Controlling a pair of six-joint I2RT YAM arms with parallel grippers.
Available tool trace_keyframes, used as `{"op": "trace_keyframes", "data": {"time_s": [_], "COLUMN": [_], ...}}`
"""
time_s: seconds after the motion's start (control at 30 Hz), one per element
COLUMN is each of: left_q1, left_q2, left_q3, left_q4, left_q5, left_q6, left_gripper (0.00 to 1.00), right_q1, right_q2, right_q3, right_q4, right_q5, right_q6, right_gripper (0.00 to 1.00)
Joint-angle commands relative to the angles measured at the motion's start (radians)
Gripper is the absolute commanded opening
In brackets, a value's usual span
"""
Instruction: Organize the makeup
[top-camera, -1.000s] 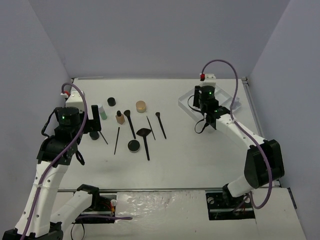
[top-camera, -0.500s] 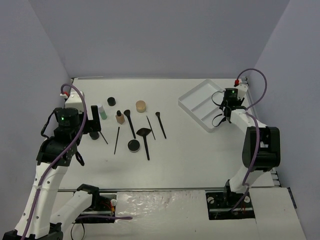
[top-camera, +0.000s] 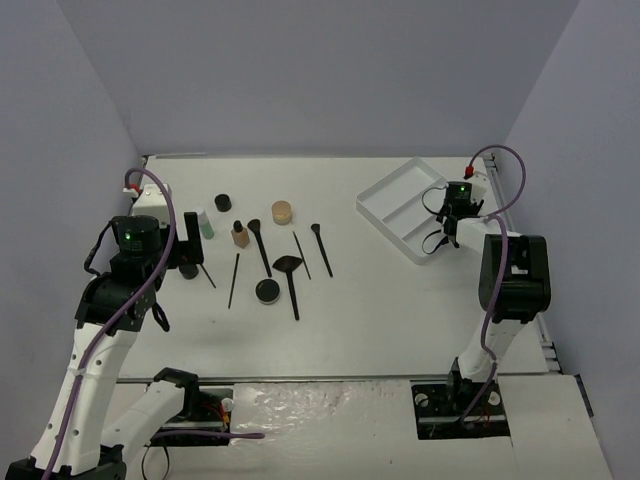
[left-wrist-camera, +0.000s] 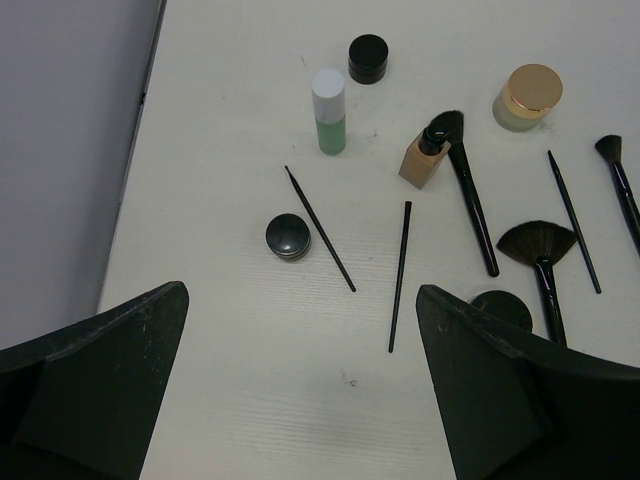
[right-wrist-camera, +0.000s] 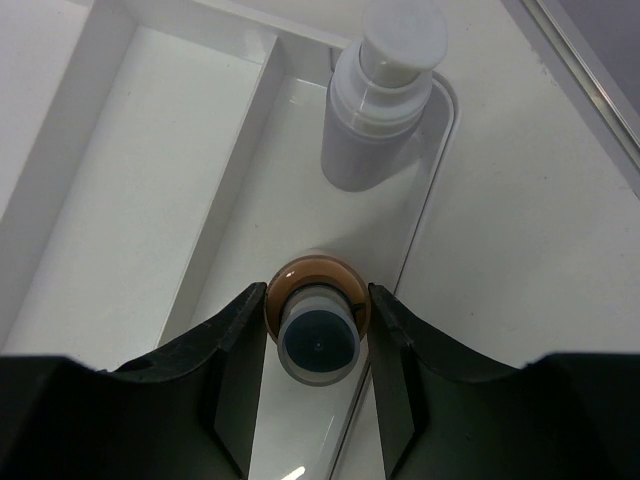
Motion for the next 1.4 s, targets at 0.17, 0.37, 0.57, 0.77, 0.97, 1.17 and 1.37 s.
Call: {"op": "trace_keyframes", "data": {"time_s": [0.17,0.37,0.57,0.77,0.97,1.17,1.37], "left_q1": [-0.006,-0.006,-0.006,-0.006,-0.007,-0.009,-0.005], "left_q2": [0.019,0.027,0.046,0.126,0.268,0.464,0.662], "left_q3": [0.014,0.004,-0.002,0.004,0.009,0.031,0.090], "left_q4": [0.058,0.066,0.082,0.097,0.145,0.235,0.326], "left_q5": [-0.001,0.010,0.047,0.115,0.170,0.212,0.258], "left_q6": [-0.019,-0.030,-0.052,-0.079,-0.114,-0.074,0.062], "left_gripper": [0.97,0.97,0.97,0.97,0.97,0.97,0.97], "right_q1": [-0.020,-0.019,0.001,0.041,0.142,0.179,0.191], "right_q2": [0.006,-0.059,-0.201,-0.396,-0.599,-0.725,-0.795], "right_q3": [0.061,0.044,0.015,-0.011,-0.072,-0.115,-0.151], "right_q4": [0.095,0.065,-0.039,-0.162,-0.194,-0.196,-0.203], "right_q5": [0.021,0.006,0.027,0.058,0.006,-0.201,-0.373], "right_q6": [-0.010,-0.004,0.052,0.079,0.074,0.012,-0.017], "right_gripper": [0.21,0.63,0.85,0.94,0.96,0.97,0.97]}}
